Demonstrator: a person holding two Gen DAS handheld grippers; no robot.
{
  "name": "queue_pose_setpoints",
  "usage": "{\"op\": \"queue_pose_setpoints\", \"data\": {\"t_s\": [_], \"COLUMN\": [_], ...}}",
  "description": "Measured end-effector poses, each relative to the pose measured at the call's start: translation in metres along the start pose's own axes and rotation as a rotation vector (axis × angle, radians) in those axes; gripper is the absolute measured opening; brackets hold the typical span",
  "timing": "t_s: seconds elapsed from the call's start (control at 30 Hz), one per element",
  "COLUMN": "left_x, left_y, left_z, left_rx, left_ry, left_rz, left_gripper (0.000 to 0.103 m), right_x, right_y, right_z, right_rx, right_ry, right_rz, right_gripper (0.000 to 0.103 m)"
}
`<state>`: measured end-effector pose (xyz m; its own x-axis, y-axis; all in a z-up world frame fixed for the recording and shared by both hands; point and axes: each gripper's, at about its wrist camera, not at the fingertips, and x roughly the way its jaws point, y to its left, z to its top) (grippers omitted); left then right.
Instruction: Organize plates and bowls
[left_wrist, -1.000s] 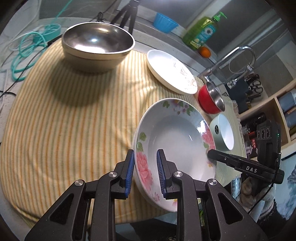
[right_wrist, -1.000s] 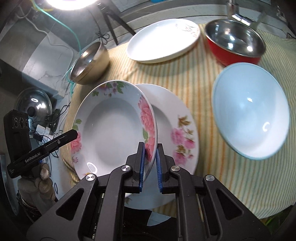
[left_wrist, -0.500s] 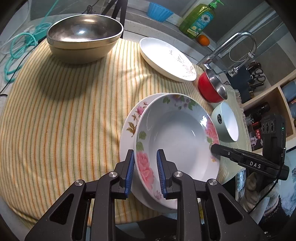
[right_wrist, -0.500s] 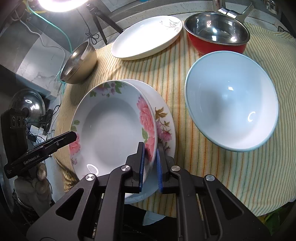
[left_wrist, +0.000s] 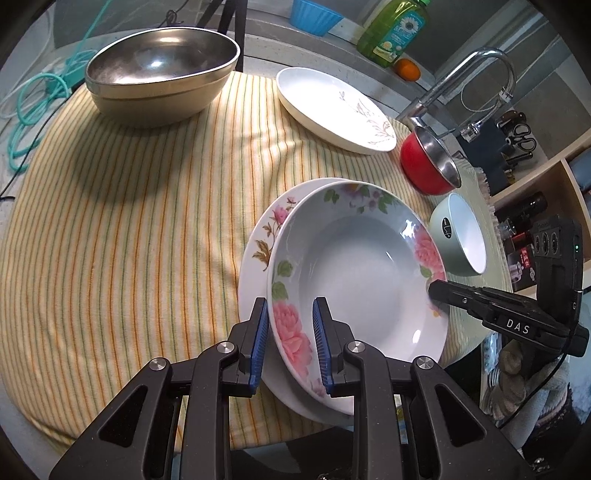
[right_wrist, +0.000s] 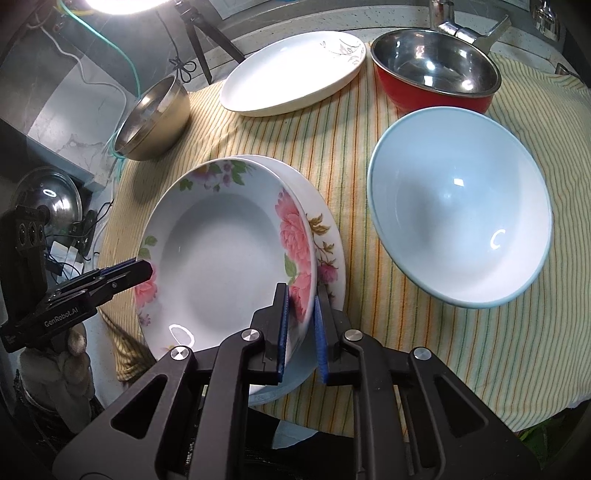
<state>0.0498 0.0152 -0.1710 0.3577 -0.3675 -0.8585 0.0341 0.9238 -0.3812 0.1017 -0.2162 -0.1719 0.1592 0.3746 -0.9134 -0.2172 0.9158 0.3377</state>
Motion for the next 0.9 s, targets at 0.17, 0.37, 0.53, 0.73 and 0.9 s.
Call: {"op": "queue_pose_setpoints", "data": {"t_s": [0.17, 0.37, 0.53, 0.73, 0.9], "left_x": [-0.001, 0.000, 0.000, -0.001, -0.008], "left_y": [0.000, -0.003, -0.002, -0.003, -0.002], "left_z": [0.000, 0.000, 0.000, 0.001, 0.005], "left_rx": [0.006, 0.020, 0.014, 0.011, 0.008], "left_ry": [0.000, -0.003, -0.003, -0.006, -0.020], "left_rz": [0.012, 0.031, 0.027, 0.021, 0.017], "left_gripper": [0.022, 0.022, 0.022, 0.022, 0.022], "right_x": [0.001, 0.001, 0.001, -0.003, -0.009], "right_y": [0.004, 0.010, 0.010, 0.015, 0.017], "right_z": [0.001, 0.000, 0.001, 0.000, 0.003], "right_rx": [-0.027, -0.066, -0.073, -0.100, -0.108], "right_ry": [0.003, -0.002, 0.001, -0.017, -0.032], "right_rz": [-0.022, -0.056, -0.059, -0.068, -0.067], "right_gripper": [0.017, 0.020, 0.021, 0.040, 0.040]}}
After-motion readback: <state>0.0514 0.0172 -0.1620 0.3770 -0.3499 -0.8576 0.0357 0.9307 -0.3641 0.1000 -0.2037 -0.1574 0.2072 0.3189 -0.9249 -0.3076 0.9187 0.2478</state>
